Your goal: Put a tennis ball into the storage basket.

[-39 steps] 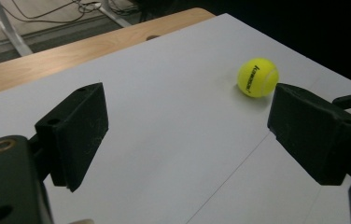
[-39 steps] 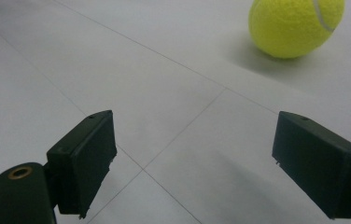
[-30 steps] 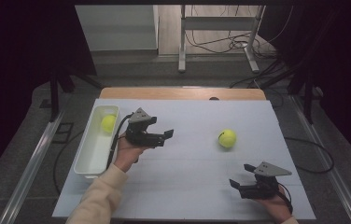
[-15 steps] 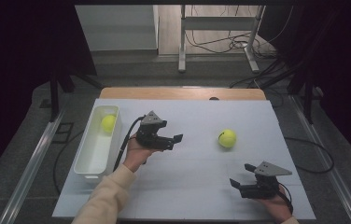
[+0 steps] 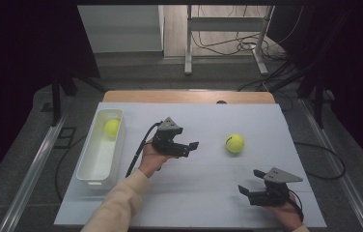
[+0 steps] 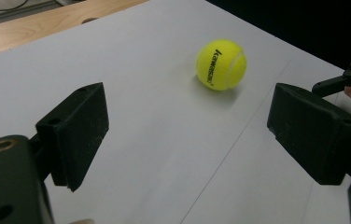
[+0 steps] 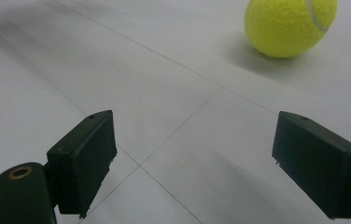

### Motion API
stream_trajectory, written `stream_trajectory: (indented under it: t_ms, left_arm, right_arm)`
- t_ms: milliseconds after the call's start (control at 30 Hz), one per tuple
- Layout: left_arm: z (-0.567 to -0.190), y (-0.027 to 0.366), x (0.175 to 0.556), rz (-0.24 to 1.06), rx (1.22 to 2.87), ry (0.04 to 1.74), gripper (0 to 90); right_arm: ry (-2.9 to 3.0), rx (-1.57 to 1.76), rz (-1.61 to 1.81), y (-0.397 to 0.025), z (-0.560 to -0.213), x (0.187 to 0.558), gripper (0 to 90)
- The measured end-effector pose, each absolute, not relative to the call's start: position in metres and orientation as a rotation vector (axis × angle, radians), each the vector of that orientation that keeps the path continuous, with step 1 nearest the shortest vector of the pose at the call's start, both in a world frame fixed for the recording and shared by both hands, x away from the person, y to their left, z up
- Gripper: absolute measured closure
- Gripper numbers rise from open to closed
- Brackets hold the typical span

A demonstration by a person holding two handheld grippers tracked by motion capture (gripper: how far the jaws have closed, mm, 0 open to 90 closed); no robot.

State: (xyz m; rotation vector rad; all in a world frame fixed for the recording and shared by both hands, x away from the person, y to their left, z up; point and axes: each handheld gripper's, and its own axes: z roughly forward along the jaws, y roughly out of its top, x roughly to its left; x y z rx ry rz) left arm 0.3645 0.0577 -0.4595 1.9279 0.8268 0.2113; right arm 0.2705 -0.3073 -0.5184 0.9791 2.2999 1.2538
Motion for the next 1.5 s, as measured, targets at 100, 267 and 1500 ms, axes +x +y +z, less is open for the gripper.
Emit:
stream_trajectory:
  t_ms: [100, 267, 1500]
  left_arm:
    - [-0.461, 0.051, 0.367, 0.207, 1.936, 0.816, 13.4]
    - [-0.464, 0.043, 0.37, 0.196, 1.941, 0.805, 13.4]
    - [-0.476, -0.005, 0.385, 0.157, 2.01, 0.756, 13.3]
  right_arm:
    - [2.3, 0.978, 1.245, -0.307, -0.519, 0.27, 13.9]
    - [2.3, 0.981, 1.246, -0.307, -0.519, 0.271, 13.9]
    - [2.289, 0.979, 1.236, -0.307, -0.519, 0.272, 13.8]
